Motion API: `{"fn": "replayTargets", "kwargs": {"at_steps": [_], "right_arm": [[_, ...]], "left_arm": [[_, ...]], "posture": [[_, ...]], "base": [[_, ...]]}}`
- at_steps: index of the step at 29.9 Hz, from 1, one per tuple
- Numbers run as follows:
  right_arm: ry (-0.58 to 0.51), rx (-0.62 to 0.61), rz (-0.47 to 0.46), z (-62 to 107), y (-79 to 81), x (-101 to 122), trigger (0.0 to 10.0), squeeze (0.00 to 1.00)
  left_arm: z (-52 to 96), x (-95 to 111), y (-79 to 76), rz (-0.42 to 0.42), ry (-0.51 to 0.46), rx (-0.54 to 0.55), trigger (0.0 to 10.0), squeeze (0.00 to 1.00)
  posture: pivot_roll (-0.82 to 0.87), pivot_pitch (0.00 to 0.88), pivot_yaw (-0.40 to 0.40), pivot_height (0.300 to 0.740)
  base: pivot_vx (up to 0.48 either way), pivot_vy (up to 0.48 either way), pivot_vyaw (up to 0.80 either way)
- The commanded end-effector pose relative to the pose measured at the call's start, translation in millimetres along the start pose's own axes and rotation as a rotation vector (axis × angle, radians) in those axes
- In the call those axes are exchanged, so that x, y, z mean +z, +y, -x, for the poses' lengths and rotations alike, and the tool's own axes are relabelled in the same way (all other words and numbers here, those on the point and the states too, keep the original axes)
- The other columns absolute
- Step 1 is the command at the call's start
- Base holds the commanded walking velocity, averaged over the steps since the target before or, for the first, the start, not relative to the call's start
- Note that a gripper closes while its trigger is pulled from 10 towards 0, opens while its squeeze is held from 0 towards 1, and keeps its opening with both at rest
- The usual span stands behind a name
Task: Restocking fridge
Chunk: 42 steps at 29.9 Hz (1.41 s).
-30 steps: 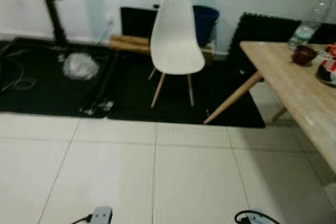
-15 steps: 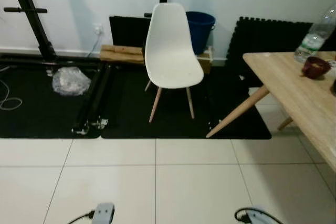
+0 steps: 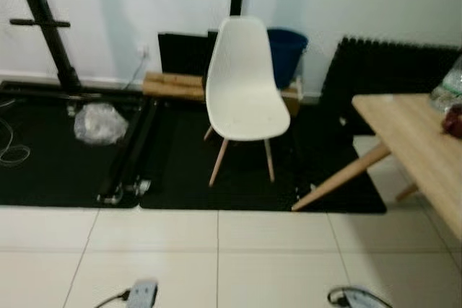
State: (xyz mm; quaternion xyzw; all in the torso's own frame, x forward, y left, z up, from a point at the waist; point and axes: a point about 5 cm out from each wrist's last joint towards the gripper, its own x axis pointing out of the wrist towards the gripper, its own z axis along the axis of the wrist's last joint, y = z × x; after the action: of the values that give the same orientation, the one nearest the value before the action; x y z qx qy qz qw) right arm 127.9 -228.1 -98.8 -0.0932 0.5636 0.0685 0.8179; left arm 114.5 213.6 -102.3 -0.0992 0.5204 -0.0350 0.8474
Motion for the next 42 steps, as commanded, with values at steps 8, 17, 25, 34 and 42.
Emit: {"fn": "replayTargets", "kwargs": {"at_steps": [8,17,25,34,42], "right_arm": [[0.012,-0.010,-0.015,0.3,-0.4,-3.7,10.0,0.00],[0.005,-0.013,-0.011,-0.3,2.0,-3.2,10.0,0.00],[0.016,-0.013,-0.007,1.6,-3.9,-7.1,10.0,0.00],[0.023,-0.017,-0.005,2.2,-6.2,-8.2,10.0,0.00],[0.021,-0.007,0.000,0.0,0.8,-3.8,10.0,0.00]], "left_arm": [[-0.4,-8.2,-4.0,0.001,0.038,-0.014,10.0,0.00],[-0.3,-8.3,-3.8,0.002,0.039,-0.014,10.0,0.00],[-0.1,-9.5,-3.7,0.002,0.042,-0.013,10.0,0.00],[-0.1,-10.3,-4.3,0.000,0.044,-0.015,10.0,0.00],[0.0,-10.7,-4.1,0.005,0.041,-0.010,10.0,0.00]], "posture": [[0.08,0.008,-0.087,0.740],[0.08,0.008,-0.087,0.740],[0.08,0.011,-0.089,0.740],[0.08,0.007,-0.090,0.740],[0.08,0.010,-0.089,0.740]], "base": [[0.301,0.000,-0.76],[0.300,0.000,-0.29],[0.301,0.000,-0.20],[0.294,0.000,-0.70],[0.131,0.000,-0.72]]}}
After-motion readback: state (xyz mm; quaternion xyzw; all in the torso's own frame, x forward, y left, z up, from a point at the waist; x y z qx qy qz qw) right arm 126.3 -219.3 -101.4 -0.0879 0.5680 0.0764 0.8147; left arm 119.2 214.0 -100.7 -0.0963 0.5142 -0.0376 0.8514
